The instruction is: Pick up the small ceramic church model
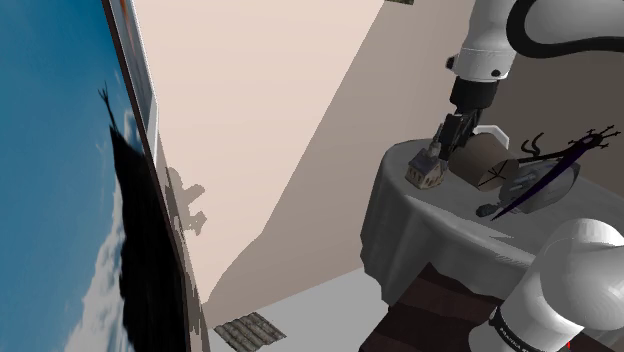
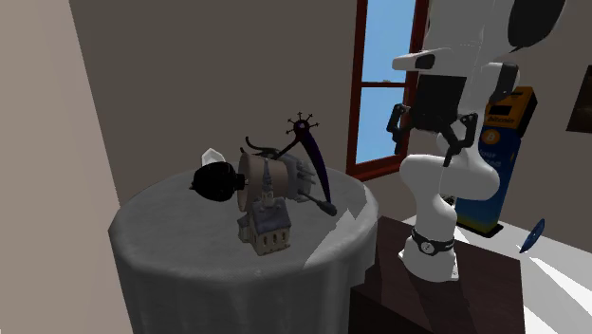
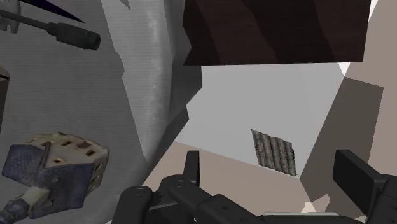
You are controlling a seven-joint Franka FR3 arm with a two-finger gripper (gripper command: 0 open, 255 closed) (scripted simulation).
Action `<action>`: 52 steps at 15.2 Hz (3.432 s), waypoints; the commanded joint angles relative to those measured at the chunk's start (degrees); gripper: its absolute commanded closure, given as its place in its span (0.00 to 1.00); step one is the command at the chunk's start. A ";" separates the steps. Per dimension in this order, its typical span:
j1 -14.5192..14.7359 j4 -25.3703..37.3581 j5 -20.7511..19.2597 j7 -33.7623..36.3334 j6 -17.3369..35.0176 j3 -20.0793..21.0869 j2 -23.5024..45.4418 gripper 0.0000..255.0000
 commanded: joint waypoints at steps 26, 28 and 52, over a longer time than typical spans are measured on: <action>14.53 25.42 4.48 -64.83 16.60 -51.54 29.52 0.00; 16.88 29.33 9.11 -70.50 15.92 -56.50 34.58 0.00; 16.61 27.21 9.02 -70.82 17.86 -56.42 34.40 1.00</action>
